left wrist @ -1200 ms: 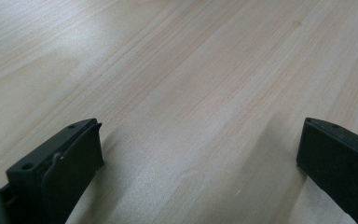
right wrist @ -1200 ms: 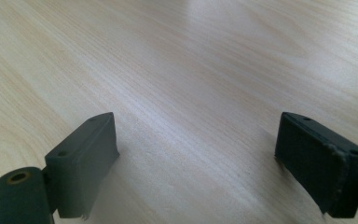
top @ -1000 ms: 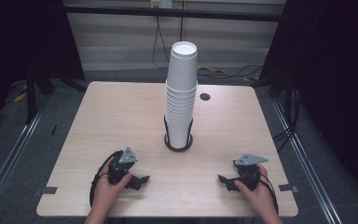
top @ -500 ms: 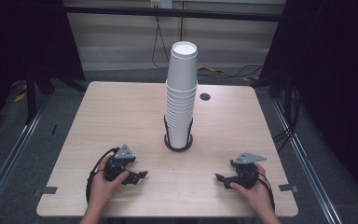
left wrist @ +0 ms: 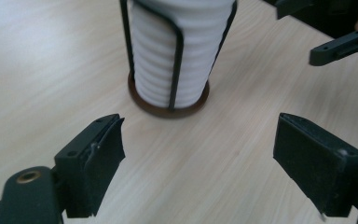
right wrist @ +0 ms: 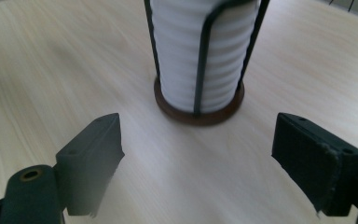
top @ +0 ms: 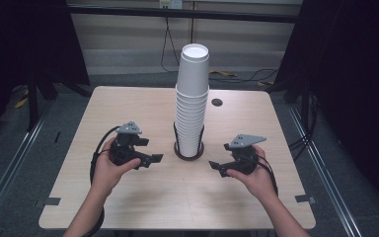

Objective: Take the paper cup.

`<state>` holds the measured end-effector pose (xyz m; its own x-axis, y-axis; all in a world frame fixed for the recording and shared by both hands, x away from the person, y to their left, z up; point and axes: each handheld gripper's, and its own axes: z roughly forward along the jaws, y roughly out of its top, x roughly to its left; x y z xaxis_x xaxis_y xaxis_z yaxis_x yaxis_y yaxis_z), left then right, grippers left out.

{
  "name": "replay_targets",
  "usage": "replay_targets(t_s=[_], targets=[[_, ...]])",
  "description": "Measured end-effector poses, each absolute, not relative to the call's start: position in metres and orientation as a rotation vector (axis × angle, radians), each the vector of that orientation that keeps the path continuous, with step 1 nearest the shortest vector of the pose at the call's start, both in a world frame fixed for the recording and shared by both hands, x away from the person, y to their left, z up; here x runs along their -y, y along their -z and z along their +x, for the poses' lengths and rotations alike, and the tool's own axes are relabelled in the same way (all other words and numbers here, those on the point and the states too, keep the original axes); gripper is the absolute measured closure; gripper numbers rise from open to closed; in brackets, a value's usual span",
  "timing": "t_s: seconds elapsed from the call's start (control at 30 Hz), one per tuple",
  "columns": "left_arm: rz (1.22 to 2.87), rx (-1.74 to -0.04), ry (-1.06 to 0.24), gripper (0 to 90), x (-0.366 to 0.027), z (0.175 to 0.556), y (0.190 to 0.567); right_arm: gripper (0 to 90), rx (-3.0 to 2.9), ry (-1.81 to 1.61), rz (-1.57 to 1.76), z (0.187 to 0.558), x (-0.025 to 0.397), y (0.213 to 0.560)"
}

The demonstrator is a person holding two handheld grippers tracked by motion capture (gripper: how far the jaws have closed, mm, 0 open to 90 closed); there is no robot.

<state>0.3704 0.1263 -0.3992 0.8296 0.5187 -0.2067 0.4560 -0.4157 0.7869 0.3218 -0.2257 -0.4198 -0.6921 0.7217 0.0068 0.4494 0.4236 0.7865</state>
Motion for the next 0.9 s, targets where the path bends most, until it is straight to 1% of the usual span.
replay_targets(t_s=[0.1, 0.13, 0.17, 0.23, 0.27, 0.3, 0.4, 0.47, 0.5, 0.53, 0.57, 0.67, 0.7, 0.8, 0.9], targets=[[2.071, -0.684, -0.099, 15.9, -0.119, 0.377, 0.376, 15.7, -2.297, -1.228, 1.029, 0.330, 0.219, 0.402], [2.071, -0.684, -0.099, 15.9, -0.119, 0.377, 0.376, 15.8, -2.282, -1.240, 1.033, 0.333, 0.217, 0.395], [2.053, -0.680, -0.123, 15.9, -0.115, 0.381, 0.360, 15.8, -2.267, -1.258, 1.032, 0.335, 0.214, 0.388], [2.050, -0.665, -0.136, 15.8, -0.111, 0.386, 0.345, 15.7, -2.249, -1.271, 1.008, 0.340, 0.208, 0.375], [2.050, -0.665, -0.136, 15.8, -0.111, 0.386, 0.345, 15.7, -2.240, -1.283, 0.996, 0.342, 0.205, 0.369], [2.053, -0.653, -0.144, 15.8, -0.108, 0.389, 0.334, 15.7, -2.240, -1.283, 0.996, 0.342, 0.205, 0.369], [2.019, -0.617, -0.164, 15.8, -0.102, 0.396, 0.306, 15.7, -2.206, -1.337, 1.003, 0.350, 0.195, 0.346], [2.013, -0.606, -0.177, 15.7, -0.100, 0.398, 0.299, 15.7, -2.183, -1.339, 1.006, 0.352, 0.193, 0.341], [2.011, -0.594, -0.184, 15.7, -0.094, 0.402, 0.286, 15.6, -2.157, -1.360, 1.005, 0.357, 0.189, 0.331], [2.011, -0.594, -0.184, 15.7, -0.094, 0.402, 0.286, 15.6, -2.157, -1.360, 1.005, 0.357, 0.189, 0.331], [2.004, -0.586, -0.209, 15.7, -0.089, 0.406, 0.275, 15.5, -2.127, -1.376, 1.010, 0.362, 0.185, 0.322], [1.990, -0.570, -0.219, 15.6, -0.083, 0.409, 0.264, 15.6, -2.091, -1.395, 1.022, 0.366, 0.180, 0.315], [1.989, -0.563, -0.226, 15.7, -0.077, 0.413, 0.255, 15.7, -2.077, -1.374, 1.002, 0.371, 0.175, 0.309], [1.987, -0.553, -0.246, 15.6, -0.072, 0.417, 0.248, 15.6, -2.076, -1.372, 1.005, 0.376, 0.171, 0.304], [1.985, -0.561, -0.207, 15.6, -0.057, 0.427, 0.247, 15.7, -2.072, -1.373, 1.001, 0.379, 0.169, 0.301]])
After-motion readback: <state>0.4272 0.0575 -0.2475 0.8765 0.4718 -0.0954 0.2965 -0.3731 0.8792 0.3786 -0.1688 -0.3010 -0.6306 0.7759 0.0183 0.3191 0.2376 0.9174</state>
